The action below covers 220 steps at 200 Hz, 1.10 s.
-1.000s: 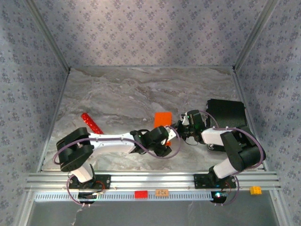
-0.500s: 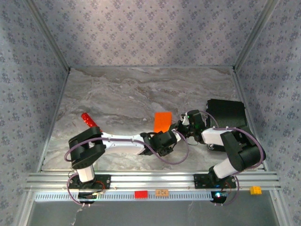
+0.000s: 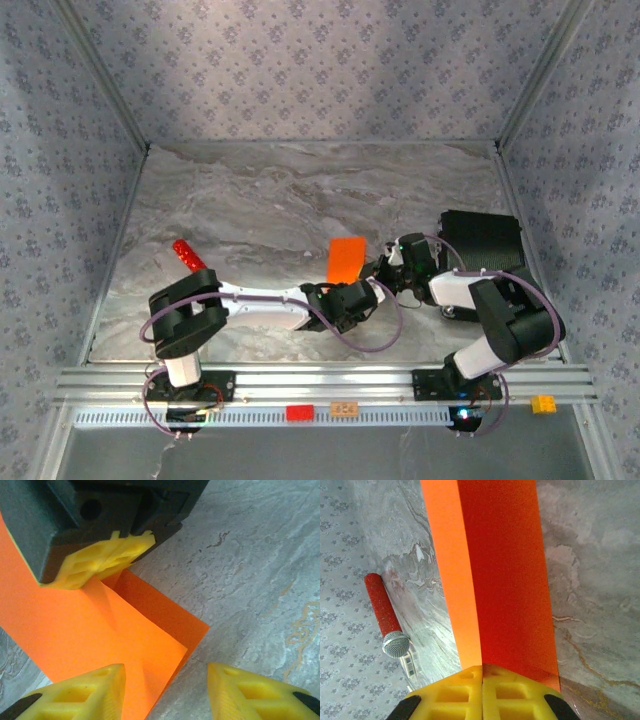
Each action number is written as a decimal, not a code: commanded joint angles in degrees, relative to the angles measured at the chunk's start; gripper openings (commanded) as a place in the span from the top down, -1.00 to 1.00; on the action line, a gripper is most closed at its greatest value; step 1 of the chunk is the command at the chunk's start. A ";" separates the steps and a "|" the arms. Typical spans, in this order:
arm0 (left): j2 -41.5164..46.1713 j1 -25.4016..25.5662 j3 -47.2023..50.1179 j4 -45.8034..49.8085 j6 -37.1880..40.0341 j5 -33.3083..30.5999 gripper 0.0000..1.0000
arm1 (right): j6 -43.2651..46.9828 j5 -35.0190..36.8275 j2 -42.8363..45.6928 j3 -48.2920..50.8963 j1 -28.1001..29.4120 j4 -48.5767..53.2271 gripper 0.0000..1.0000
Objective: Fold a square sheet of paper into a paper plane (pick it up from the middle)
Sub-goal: Fold the triangle a second time at the center of the table.
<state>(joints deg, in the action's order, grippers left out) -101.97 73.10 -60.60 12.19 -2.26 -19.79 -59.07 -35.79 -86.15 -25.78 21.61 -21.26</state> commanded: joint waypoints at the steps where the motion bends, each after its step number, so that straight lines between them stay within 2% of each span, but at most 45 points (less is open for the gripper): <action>1: 2.76 0.47 0.56 -0.63 -0.63 -0.73 0.19 | -0.56 0.19 0.66 -0.37 -0.42 0.87 0.81; 22: 3.87 0.51 1.62 -1.68 -1.49 -0.62 0.29 | -0.52 0.29 0.79 -0.19 -0.56 1.11 0.79; 68: 4.55 -0.40 2.23 -1.91 -3.43 1.08 0.66 | 0.10 0.99 2.30 0.26 -0.92 2.47 0.69; 101: 6.08 -2.84 3.09 -2.70 -5.43 6.69 0.82 | 1.41 2.43 5.36 0.78 -1.90 6.32 0.56; 126: 7.76 -6.35 4.57 -4.03 -8.46 14.05 0.91 | 3.46 3.98 9.12 1.12 -2.81 11.23 0.52; 148: 8.85 -7.45 5.73 -4.65 -9.10 16.22 0.90 | 4.53 2.39 10.99 1.14 -3.00 11.50 0.53; 178: 10.29 -8.35 7.08 -5.86 -11.84 15.47 0.80 | 4.49 1.79 9.93 0.47 -2.63 10.52 0.52; 190: 10.64 -10.63 7.34 -6.62 -14.98 18.15 0.64 | 4.41 2.81 9.13 0.35 -2.61 11.30 0.51; 206: 9.97 -14.70 6.59 -7.14 -18.05 24.10 0.54 | 4.48 2.99 8.30 0.47 -2.12 11.06 0.50; 220: 7.87 -18.86 4.64 -7.48 -21.11 29.95 0.56 | 4.68 3.42 7.89 0.56 -1.61 11.15 0.50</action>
<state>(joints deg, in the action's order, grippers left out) -93.10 60.40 -53.54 6.59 -16.47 0.12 -55.81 -33.39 -77.19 -25.15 19.14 -11.73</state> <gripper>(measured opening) 0.229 0.250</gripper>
